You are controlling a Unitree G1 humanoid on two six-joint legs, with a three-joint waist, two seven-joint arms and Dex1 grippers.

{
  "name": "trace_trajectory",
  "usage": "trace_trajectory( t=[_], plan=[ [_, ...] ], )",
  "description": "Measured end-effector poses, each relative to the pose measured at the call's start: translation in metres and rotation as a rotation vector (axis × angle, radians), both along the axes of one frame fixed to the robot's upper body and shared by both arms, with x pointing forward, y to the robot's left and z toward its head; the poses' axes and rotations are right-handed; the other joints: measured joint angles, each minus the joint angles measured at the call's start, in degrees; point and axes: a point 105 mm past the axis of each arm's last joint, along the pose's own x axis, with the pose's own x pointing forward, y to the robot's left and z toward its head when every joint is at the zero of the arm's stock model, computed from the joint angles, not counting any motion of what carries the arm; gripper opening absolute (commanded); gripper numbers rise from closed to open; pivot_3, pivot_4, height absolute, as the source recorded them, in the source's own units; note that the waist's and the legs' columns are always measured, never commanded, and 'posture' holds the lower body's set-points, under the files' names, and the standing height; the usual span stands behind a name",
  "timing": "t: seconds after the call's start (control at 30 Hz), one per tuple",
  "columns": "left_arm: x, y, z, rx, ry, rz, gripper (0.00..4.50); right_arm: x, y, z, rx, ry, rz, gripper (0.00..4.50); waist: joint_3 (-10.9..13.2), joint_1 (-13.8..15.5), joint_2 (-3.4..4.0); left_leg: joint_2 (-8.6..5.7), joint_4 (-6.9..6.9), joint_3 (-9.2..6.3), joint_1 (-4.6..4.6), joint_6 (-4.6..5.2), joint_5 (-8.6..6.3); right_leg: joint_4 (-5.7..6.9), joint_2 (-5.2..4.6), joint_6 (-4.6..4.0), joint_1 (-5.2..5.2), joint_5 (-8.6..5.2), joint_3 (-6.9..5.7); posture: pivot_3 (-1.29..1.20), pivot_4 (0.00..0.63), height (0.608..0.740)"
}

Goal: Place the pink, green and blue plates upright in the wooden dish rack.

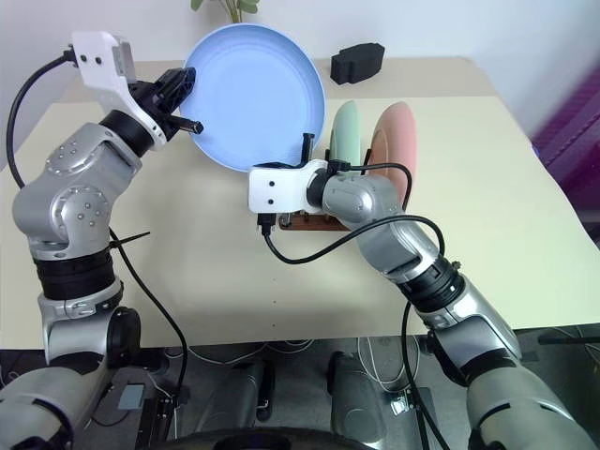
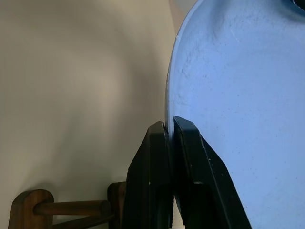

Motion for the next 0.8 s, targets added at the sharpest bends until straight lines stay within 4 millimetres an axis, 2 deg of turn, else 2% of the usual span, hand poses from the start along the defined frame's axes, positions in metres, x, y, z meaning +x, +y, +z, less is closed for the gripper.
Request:
trace_trajectory(
  t=[0.07,0.13,0.17,0.3,0.43,0.53,0.6,0.7,0.8],
  plan=[
    [-0.001,-0.001,0.001,-0.036,-0.002,-0.019,1.03,0.000,0.001,0.001,0.001,-0.005,0.003,0.00,0.00,0.00,0.00,0.00,0.00,0.00,0.00,0.00,0.00,0.00,0.00,0.00,0.00,0.00,0.00,0.00,0.150,0.736],
    [-0.002,-0.004,0.001,-0.066,-0.003,-0.047,2.09,0.001,0.001,-0.002,-0.002,0.000,-0.005,0.00,0.00,0.04,0.00,0.00,0.00,-0.01,0.00,-0.02,0.01,0.00,0.00,0.00,0.00,0.00,0.00,0.00,0.150,0.736],
    [-0.003,-0.004,0.003,-0.086,-0.006,-0.057,2.44,0.001,0.000,-0.003,-0.003,0.000,-0.006,0.00,0.00,0.00,0.00,-0.01,0.00,0.00,0.00,-0.02,0.01,0.00,-0.01,0.00,0.00,0.00,0.01,0.00,0.150,0.736],
    [-0.005,0.008,0.015,-0.160,-0.068,-0.027,4.47,0.001,0.002,0.000,-0.004,-0.024,0.005,0.00,0.00,-0.09,0.00,0.00,-0.01,-0.03,0.00,-0.02,0.01,0.01,0.01,0.00,-0.01,0.00,0.00,0.00,0.150,0.736],
    [-0.009,0.040,0.048,-0.274,-0.204,0.068,4.47,-0.001,0.004,0.010,0.036,-0.069,0.021,0.00,0.00,-0.07,0.00,0.00,-0.01,-0.02,0.00,-0.03,0.01,0.00,0.01,0.00,-0.01,0.01,0.00,0.00,0.150,0.736],
    [-0.008,0.076,0.055,-0.309,-0.249,0.192,4.47,-0.002,0.008,0.025,0.114,-0.096,0.035,0.00,0.00,-0.11,0.00,0.00,-0.02,-0.02,0.02,-0.03,0.02,0.04,0.02,0.01,-0.01,0.01,-0.01,0.00,0.150,0.736],
    [-0.005,0.091,0.052,-0.303,-0.243,0.253,4.47,-0.003,0.010,0.033,0.161,-0.097,0.043,0.00,0.00,-0.08,0.00,0.00,-0.02,-0.02,0.02,-0.05,0.03,0.04,0.02,0.01,-0.01,0.01,-0.01,0.00,0.150,0.736],
    [-0.004,0.116,0.033,-0.193,-0.199,0.352,4.47,-0.006,0.016,0.051,0.378,-0.003,0.071,0.00,-0.01,-0.22,0.00,0.00,-0.05,-0.01,0.04,-0.06,0.03,0.12,0.02,0.05,-0.02,0.04,0.00,0.00,0.150,0.736],
    [0.000,0.120,-0.005,-0.071,-0.104,0.335,4.47,-0.012,0.015,0.068,0.588,0.140,0.112,0.00,0.00,0.04,0.01,0.00,-0.06,-0.07,0.04,-0.07,0.04,0.19,0.00,0.05,-0.03,0.05,-0.01,0.00,0.150,0.736]
  ],
)
